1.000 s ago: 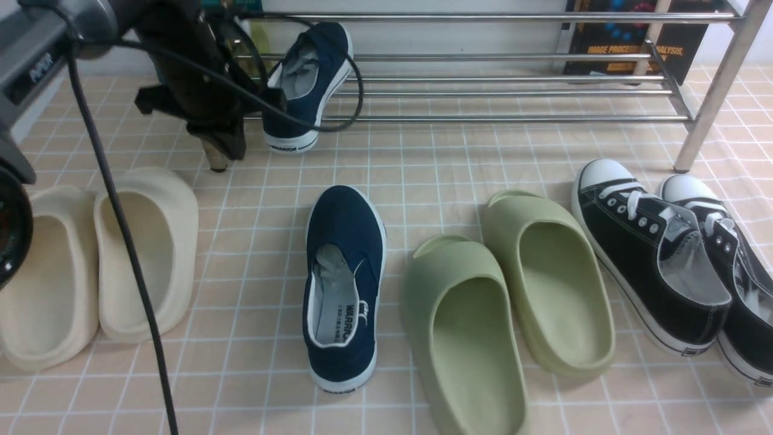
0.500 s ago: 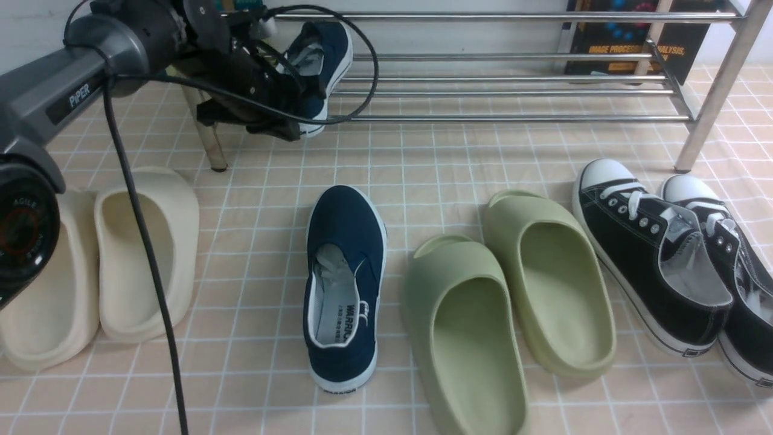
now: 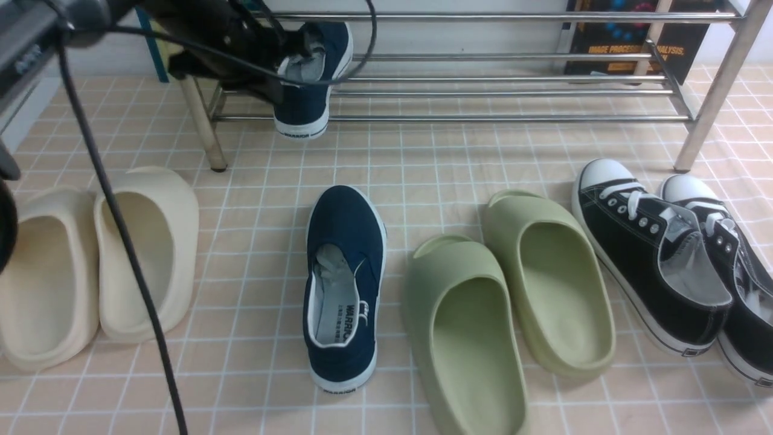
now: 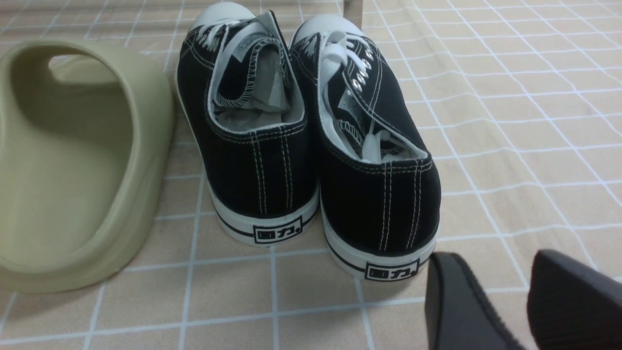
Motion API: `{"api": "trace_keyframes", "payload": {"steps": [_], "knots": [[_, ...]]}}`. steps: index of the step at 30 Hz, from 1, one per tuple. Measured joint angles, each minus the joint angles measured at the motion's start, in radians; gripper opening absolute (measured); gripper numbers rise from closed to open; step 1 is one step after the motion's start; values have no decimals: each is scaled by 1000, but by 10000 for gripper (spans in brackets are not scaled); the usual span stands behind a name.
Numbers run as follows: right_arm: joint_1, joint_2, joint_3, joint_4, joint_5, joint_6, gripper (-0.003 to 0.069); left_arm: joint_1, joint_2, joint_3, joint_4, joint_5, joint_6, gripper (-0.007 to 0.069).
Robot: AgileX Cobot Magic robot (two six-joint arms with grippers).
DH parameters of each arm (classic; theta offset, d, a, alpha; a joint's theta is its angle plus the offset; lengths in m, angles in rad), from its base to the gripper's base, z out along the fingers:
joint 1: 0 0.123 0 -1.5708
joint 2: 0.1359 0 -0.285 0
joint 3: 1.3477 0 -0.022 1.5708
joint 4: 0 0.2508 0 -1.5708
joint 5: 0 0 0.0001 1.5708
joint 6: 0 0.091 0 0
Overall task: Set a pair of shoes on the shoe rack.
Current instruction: Use the left arm to put a shoe into the shoe rack, then use the left arm to grab the shoe closest to it
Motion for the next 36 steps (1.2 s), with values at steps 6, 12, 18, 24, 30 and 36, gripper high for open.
{"api": "trace_keyframes", "payload": {"steps": [6,12,18,24,30,36], "knots": [[0,0,0,0,0,0,240,0,-212,12,94,172,55,16],[0,0,0,0,0,0,240,-9,-415,268,140,173,55,17],[0,0,0,0,0,0,240,-165,-621,742,186,31,-12,20],[0,0,0,0,0,0,240,-278,-618,998,179,-181,-148,25],[0,0,0,0,0,0,240,-281,-554,1015,177,-248,-194,93],[0,0,0,0,0,0,240,-281,-460,1015,88,-316,-210,342]]}}
